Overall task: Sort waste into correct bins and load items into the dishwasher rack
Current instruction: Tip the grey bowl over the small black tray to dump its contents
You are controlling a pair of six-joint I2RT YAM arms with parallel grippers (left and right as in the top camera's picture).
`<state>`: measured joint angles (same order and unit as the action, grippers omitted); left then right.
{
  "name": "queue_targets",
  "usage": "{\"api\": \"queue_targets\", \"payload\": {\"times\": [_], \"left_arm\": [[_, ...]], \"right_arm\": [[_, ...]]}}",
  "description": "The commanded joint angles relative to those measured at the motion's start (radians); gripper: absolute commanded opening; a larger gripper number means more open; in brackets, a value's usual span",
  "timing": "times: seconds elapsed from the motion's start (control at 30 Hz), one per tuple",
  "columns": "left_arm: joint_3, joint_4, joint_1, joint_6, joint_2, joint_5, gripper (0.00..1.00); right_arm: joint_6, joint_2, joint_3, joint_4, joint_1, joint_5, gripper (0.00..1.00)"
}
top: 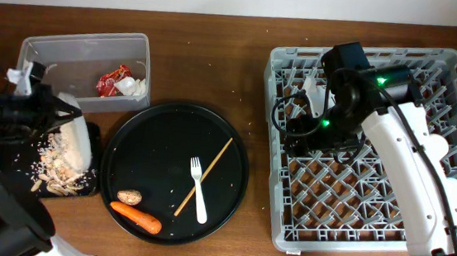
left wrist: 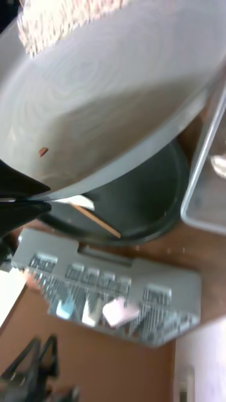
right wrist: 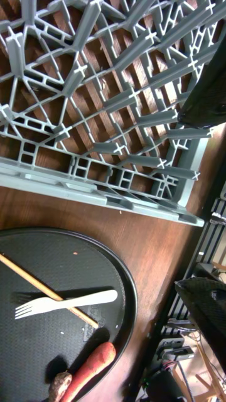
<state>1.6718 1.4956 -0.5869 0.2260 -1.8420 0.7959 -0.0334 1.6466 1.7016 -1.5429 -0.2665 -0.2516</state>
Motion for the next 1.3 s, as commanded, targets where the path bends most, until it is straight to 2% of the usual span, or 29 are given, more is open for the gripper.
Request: {"api": "queue_targets", "payload": {"times": [0.0,0.07,0.2,0.4,0.83,1.03,1.27], "left_arm": [[0.014,0.018,-0.038,0.080,0.029,0.110,0.00],[0.013,0.039,-0.054,0.132,0.029,0.181,0.00],[0.012,0.047,-0.067,0.147,0.029,0.196,0.01],[0.011,0.093,-0.083,0.252,0.029,0.282,0.00],[0.011,0.102,-0.098,0.277,0.029,0.286,0.00],[0.010,0.193,-0.142,0.449,0.029,0.398,0.00],[0.009,0.193,-0.149,0.449,0.029,0.382,0.01]], "right_arm": [[-0.005,-0.006,0.001,-0.003,-0.002,0.006,0.79],[-0.006,-0.006,0.001,-0.005,-0.002,0.006,0.79],[-0.005,-0.006,0.001,-0.008,-0.002,0.006,0.79],[-0.005,-0.006,0.001,-0.010,-0.002,0.006,0.79],[-0.005,-0.006,0.001,-0.013,-0.002,0.006,0.79],[-0.005,-0.006,0.001,-0.013,-0.002,0.006,0.79],[-0.006,-0.006,0.001,-0.013,-0.002,0.006,0.79]]}}
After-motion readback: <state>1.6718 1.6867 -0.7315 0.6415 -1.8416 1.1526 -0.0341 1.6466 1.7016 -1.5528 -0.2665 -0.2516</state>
